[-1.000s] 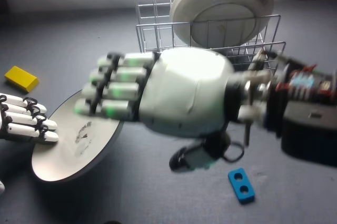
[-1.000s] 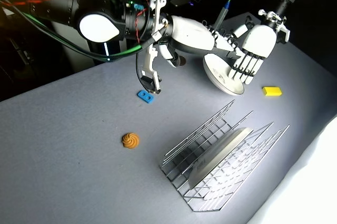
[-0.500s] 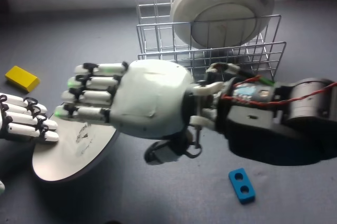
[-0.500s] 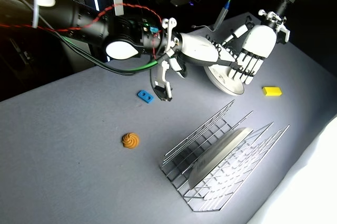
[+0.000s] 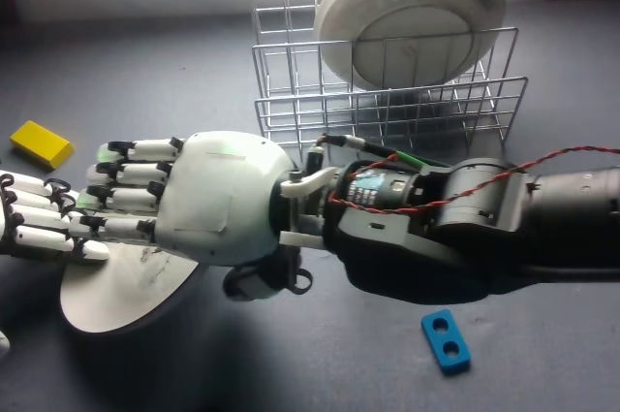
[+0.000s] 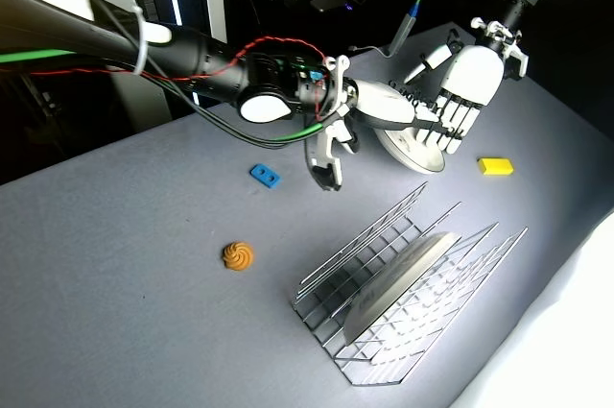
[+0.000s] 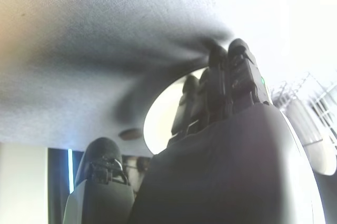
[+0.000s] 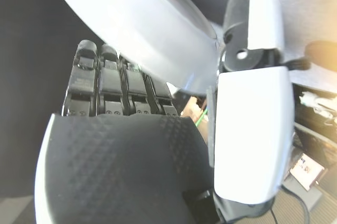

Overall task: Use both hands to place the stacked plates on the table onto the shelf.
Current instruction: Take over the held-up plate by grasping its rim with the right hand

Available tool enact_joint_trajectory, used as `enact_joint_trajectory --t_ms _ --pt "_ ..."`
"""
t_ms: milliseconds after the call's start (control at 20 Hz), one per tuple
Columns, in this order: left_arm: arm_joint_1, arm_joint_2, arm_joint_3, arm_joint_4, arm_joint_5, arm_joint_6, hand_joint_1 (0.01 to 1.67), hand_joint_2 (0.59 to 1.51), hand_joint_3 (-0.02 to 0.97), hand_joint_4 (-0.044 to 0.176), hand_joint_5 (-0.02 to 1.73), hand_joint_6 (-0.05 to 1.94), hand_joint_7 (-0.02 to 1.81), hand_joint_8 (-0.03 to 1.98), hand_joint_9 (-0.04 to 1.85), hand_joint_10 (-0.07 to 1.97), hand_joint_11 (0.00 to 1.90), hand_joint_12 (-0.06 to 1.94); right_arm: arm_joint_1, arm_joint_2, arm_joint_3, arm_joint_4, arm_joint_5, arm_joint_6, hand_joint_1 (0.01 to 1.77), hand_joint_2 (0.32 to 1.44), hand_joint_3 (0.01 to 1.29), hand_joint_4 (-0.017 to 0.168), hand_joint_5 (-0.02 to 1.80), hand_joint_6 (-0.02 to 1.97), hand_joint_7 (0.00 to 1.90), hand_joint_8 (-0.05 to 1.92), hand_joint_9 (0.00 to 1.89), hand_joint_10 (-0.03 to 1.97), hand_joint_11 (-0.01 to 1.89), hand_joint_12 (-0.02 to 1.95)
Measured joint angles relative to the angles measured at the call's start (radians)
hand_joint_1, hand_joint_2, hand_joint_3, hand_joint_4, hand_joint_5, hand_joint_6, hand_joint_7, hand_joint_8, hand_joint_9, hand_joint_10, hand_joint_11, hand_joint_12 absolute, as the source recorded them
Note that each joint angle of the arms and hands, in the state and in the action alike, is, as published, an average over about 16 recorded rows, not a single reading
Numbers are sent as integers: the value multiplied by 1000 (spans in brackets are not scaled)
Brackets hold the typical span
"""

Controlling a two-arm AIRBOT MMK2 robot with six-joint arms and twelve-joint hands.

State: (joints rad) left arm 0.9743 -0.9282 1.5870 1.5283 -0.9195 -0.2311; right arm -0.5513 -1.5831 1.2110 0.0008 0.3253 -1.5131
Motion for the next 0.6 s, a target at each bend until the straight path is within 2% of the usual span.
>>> enact_joint_trajectory --t_ms 250,600 --pt "0 -2 3 0 -3 0 14 1149 12 -2 75 -13 -6 -19 86 29 22 16 -2 -44 48 0 3 -13 1114 954 11 4 120 45 97 16 85 14 19 381" --pt "0 -3 6 0 -5 1 14 1152 12 -2 75 -13 -6 -19 86 28 17 15 -2 -60 70 0 11 -20 1127 1024 10 4 307 45 298 16 275 31 29 905"
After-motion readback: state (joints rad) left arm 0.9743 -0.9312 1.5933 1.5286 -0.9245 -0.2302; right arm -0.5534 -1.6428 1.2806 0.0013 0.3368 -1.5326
